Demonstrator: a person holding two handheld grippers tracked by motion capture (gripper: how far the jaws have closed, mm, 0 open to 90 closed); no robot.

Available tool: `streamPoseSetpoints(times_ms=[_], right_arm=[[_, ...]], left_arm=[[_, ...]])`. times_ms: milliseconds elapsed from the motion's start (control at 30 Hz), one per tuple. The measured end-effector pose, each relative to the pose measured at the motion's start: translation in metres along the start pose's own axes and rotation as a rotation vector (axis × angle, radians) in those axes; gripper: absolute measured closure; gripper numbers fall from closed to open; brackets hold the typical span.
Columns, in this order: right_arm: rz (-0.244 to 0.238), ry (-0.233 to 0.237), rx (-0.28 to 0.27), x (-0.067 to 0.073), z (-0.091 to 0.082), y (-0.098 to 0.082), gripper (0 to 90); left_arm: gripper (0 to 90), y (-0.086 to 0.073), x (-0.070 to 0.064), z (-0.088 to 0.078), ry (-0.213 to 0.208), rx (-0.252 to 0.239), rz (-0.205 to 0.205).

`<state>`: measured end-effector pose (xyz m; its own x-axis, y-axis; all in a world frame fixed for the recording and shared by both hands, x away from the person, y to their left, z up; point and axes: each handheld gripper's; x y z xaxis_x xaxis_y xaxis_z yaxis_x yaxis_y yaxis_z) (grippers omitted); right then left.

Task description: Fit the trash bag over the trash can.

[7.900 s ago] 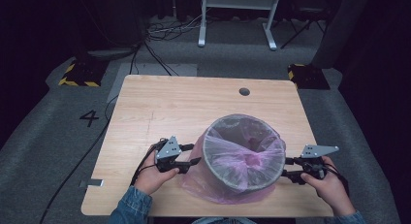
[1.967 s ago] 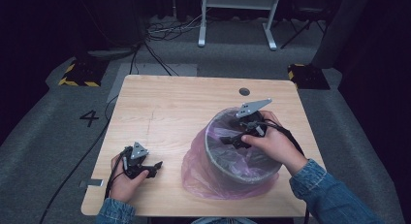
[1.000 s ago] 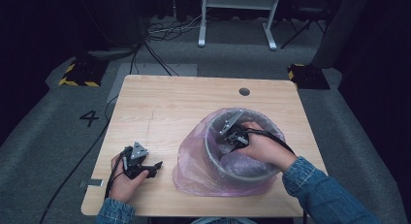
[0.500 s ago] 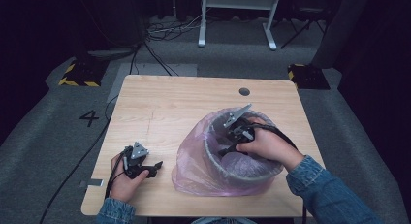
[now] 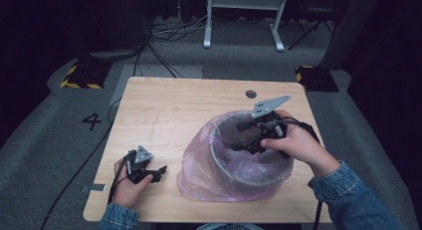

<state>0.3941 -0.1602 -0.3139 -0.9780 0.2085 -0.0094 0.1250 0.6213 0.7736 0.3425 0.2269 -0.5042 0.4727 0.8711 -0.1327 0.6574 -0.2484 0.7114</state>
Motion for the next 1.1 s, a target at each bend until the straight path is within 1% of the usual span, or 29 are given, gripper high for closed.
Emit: streamPoseSetpoints(times_ms=[167, 233, 300, 400, 433, 467, 500, 600, 633, 733, 767, 867, 933, 1000, 1100], right_arm=[[-0.05, 0.061, -0.06, 0.01, -0.01, 0.006, 26.6], [-0.075, 0.1, -0.078, 0.016, -0.012, 0.007, 26.6], [-0.102, 0.133, -0.079, 0.021, -0.012, 0.008, 26.6], [-0.137, 0.163, -0.065, 0.025, -0.01, 0.007, 26.4], [-0.149, 0.175, -0.056, 0.025, -0.009, 0.006, 26.3], [-0.171, 0.194, -0.035, 0.026, -0.008, 0.005, 26.8], [-0.194, 0.204, -0.014, 0.027, -0.006, 0.004, 27.7], [-0.218, 0.197, 0.046, 0.027, 0.003, 0.001, 28.2], [-0.22, 0.193, 0.053, 0.027, 0.005, 0.001, 28.0], [-0.24, 0.203, 0.086, 0.028, 0.013, 0.0, 27.9], [-0.245, 0.208, 0.105, 0.029, 0.017, 0.0, 27.8], [-0.252, 0.217, 0.164, 0.031, 0.029, -0.004, 27.4], [-0.251, 0.216, 0.184, 0.031, 0.035, -0.006, 27.9], [-0.24, 0.206, 0.2, 0.029, 0.041, -0.009, 26.9], [-0.211, 0.181, 0.229, 0.028, 0.051, -0.013, 26.1]], left_arm=[[23.1, 0.0, 0.0, 0.0, 0.0, 0.0, 0.0], [23.1, 0.0, 0.0, 0.0, 0.0, 0.0, 0.0], [23.1, 0.0, 0.0, 0.0, 0.0, 0.0, 0.0], [23.1, 0.0, 0.0, 0.0, 0.0, 0.0, 0.002], [23.1, 0.0, 0.0, 0.0, 0.0, -0.001, 0.0], [23.1, 0.0, 0.0, 0.0, 0.0, 0.0, 0.0], [23.1, 0.0, 0.0, 0.0, -0.001, -0.001, 0.002], [23.0, 0.0, 0.0, 0.0, -0.001, -0.001, -0.002], [23.0, 0.0, 0.0, 0.0, -0.001, -0.001, -0.004], [23.0, 0.0, 0.0, 0.0, 0.0, 0.0, -0.002], [23.1, 0.0, 0.0, 0.0, 0.0, -0.001, -0.003], [23.0, 0.0, 0.0, 0.0, 0.0, -0.001, -0.002], [23.0, 0.0, 0.0, 0.0, -0.001, -0.001, -0.002], [23.0, 0.0, 0.0, 0.0, -0.001, -0.001, -0.004], [23.0, 0.0, 0.0, 0.0, 0.0, 0.0, 0.0]])
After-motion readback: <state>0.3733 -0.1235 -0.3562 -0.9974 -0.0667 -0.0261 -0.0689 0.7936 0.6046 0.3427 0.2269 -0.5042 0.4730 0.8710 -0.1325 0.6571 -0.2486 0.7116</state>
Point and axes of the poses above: each handheld gripper's, and its own axes: z roughly forward along the jaws, y roughly out of its top, x roughly to its left, and after that the axes turned 10 degrees about -z, right-handed
